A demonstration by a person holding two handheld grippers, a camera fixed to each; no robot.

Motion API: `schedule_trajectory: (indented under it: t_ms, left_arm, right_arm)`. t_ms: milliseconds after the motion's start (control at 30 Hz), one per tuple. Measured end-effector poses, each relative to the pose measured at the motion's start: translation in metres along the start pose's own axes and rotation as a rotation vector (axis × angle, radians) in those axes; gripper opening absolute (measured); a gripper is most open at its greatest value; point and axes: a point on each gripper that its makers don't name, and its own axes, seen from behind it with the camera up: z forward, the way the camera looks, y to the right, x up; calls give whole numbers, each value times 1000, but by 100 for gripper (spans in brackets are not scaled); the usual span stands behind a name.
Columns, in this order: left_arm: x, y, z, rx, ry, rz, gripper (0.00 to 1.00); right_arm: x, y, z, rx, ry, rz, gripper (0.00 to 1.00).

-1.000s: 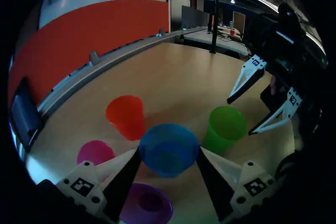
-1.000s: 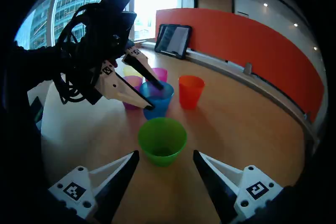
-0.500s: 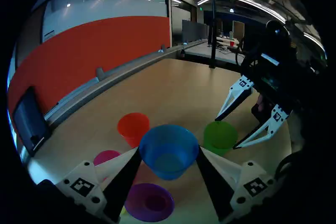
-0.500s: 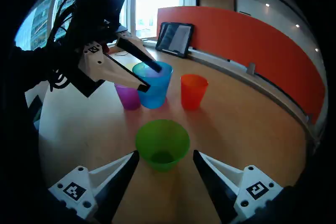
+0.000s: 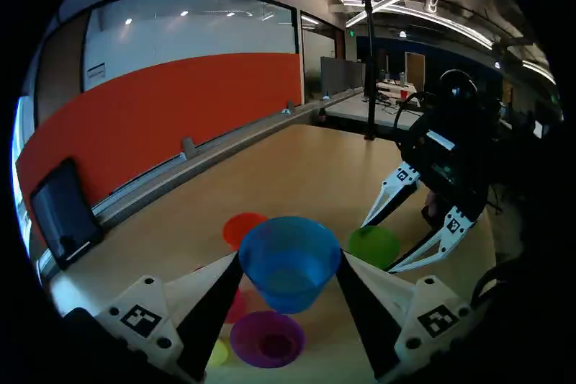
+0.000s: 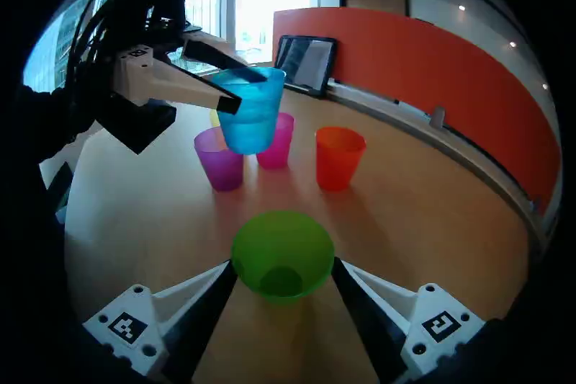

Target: Pour water

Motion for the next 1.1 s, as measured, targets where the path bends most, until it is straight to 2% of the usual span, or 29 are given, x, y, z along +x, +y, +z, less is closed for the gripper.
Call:
schedule_trajectory:
  t_ms: [267,433,567,867,1100]
  left_arm:
    - [9,-8,-19,24,40,-14,87]
    - [12,-13,-30,36,62,-20,88]
    - [13,-16,-36,46,75,-25,88]
    - [17,-25,-51,71,110,-37,88]
    - [22,-30,-65,92,144,-47,88]
  right_arm:
    - [5,-4,7,7,4,2,99]
    - [6,-4,10,3,8,2,92]
    - [8,-4,10,3,15,4,92]
    - [22,-5,4,-4,51,4,92]
    - [40,-7,-4,-12,104,2,92]
